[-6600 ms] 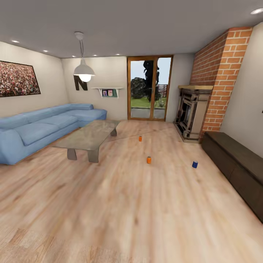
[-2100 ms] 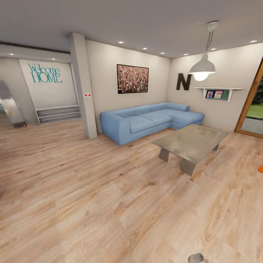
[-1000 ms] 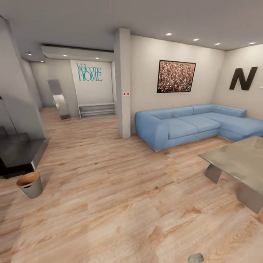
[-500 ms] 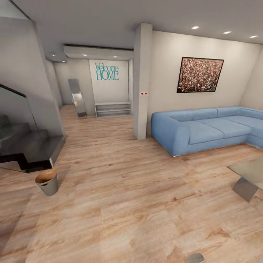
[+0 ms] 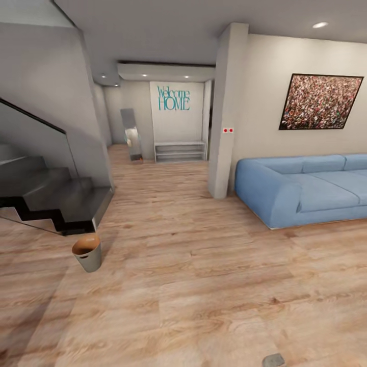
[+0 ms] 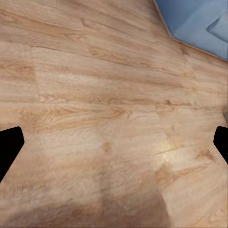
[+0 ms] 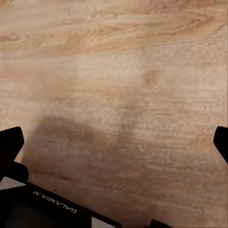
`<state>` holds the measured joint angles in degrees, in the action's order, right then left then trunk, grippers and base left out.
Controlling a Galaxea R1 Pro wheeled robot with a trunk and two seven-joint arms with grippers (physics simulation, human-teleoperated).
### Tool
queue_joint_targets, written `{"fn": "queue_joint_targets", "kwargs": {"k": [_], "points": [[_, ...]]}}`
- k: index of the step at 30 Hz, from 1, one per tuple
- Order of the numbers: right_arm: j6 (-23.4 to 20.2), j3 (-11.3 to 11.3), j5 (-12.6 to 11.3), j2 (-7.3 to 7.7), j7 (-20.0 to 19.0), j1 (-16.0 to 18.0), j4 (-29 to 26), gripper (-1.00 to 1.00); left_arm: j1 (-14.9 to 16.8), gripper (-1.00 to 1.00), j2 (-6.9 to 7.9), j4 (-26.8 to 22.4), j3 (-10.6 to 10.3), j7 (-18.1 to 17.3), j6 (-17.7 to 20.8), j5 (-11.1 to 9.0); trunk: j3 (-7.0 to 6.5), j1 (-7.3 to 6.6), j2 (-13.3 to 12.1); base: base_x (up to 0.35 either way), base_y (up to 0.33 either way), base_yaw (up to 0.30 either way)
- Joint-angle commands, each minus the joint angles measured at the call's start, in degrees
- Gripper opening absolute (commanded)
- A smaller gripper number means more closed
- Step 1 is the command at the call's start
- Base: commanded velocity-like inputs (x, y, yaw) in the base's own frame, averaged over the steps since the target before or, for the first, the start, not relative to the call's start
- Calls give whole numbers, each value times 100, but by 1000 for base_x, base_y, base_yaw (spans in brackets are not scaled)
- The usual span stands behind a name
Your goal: Put the three can of soda from the living room inside the tash can in the kitchen.
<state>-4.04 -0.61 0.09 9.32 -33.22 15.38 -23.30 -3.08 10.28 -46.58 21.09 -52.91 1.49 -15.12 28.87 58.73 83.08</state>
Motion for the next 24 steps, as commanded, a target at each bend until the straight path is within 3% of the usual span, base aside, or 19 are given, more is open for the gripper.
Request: {"fn": "queue_joint_targets", "kwargs": {"k": [1, 24], "points": [[0, 0, 0, 0, 0, 0, 0, 100, 0, 100, 0, 0, 0, 0, 0, 0, 3, 0, 0, 333, 113, 253], [0, 0, 0, 0, 0, 0, 1, 100, 0, 100, 0, 0, -3, 0, 0, 0, 68, 0, 0, 334, 108, 253]]}}
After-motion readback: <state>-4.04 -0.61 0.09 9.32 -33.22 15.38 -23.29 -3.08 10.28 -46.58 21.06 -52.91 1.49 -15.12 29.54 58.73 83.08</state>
